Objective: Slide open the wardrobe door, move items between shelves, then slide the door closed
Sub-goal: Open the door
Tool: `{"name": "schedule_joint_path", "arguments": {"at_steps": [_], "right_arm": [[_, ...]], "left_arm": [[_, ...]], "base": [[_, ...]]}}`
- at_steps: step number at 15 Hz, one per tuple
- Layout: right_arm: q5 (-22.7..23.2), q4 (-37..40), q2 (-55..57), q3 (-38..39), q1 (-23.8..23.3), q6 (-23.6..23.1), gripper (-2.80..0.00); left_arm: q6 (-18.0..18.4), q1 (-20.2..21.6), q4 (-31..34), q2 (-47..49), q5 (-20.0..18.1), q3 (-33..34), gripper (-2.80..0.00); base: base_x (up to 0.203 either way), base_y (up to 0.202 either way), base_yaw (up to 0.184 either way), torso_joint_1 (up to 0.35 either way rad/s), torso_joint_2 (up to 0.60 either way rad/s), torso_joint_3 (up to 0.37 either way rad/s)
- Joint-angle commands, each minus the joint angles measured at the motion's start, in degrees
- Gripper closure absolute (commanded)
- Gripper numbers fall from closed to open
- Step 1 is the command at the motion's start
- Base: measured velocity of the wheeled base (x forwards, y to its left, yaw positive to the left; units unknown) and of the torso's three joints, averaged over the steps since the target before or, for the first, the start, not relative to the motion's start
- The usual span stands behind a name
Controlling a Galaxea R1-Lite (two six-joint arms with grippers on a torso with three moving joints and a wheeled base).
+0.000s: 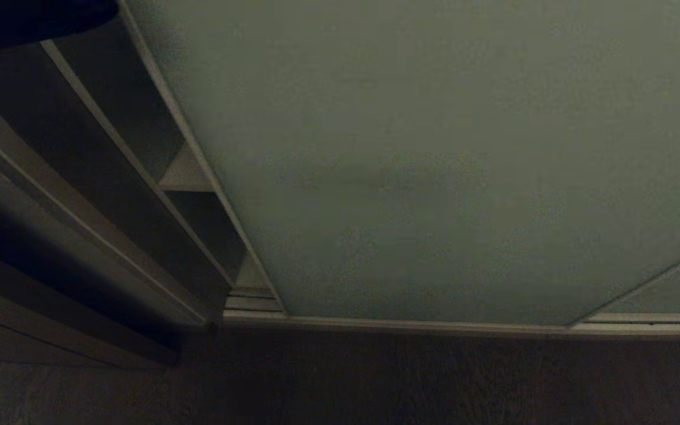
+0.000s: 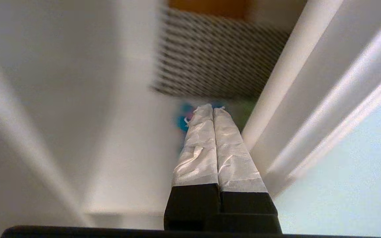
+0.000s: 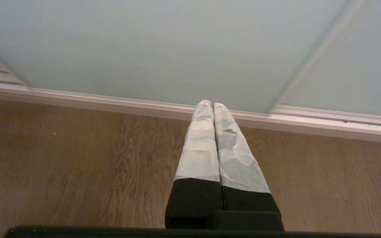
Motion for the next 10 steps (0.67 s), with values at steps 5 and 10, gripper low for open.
{"name": "schedule_joint_path", "arguments": {"at_steps": [5, 10], "right_arm": [[0.0, 0.0, -0.1, 0.0, 0.0, 0.0, 0.0], [0.0, 0.0, -0.1, 0.0, 0.0, 0.0, 0.0]], "left_arm": [[0.8, -2.8, 0.7, -1.2, 4.7, 0.7, 0.0], [0.0, 5.7, 6.7, -11.7, 5.3, 15.8, 0.0]], "base": [[0.0, 0.0, 0.0, 0.0, 0.0, 0.0], [0.0, 0.0, 0.0, 0.0, 0.0, 0.0]]}}
